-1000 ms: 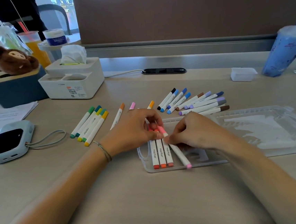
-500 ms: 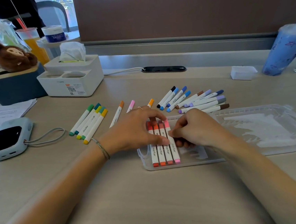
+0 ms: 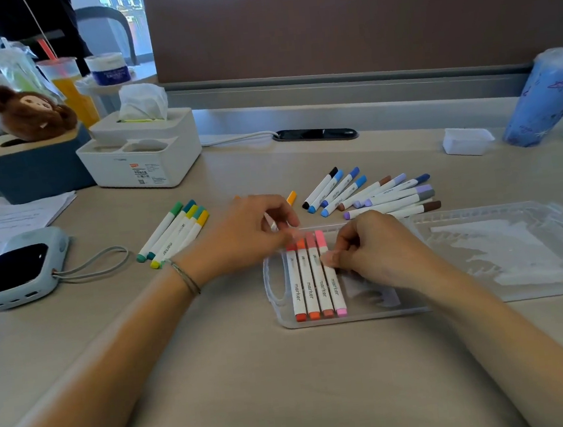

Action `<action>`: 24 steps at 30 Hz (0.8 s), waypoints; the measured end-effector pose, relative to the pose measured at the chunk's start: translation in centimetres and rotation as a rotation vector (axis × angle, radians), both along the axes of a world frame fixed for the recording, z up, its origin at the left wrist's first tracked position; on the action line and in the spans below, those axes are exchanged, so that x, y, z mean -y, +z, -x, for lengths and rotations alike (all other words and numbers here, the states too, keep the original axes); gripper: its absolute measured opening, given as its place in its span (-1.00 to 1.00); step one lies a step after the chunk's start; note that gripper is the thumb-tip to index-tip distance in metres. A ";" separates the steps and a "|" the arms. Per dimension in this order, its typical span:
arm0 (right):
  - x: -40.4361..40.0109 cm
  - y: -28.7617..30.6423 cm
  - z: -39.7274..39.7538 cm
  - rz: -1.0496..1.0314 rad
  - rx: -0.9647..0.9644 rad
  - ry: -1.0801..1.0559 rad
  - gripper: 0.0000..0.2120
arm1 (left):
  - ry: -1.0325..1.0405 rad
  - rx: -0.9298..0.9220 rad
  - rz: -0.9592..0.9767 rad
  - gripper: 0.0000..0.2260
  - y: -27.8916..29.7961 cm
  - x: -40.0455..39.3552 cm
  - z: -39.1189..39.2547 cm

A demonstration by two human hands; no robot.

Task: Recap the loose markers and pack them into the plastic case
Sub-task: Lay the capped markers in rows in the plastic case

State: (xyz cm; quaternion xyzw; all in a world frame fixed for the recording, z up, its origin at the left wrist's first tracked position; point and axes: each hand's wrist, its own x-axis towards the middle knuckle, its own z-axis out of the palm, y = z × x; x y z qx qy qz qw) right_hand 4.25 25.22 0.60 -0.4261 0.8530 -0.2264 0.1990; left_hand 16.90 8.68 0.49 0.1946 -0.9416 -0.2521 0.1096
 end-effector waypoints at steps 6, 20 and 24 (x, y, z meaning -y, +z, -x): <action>1.1 1.1 0.4 0.207 0.075 -0.025 -0.70 | 0.325 -0.069 -0.025 -0.94 0.0 4.9 -1.5; 8.6 2.8 0.0 0.212 0.080 0.063 -0.73 | 0.477 0.100 0.264 -0.57 -1.1 3.9 -1.0; 9.4 2.8 0.3 0.197 0.092 0.065 -0.72 | 0.478 0.180 0.387 -0.60 -1.4 3.3 -0.2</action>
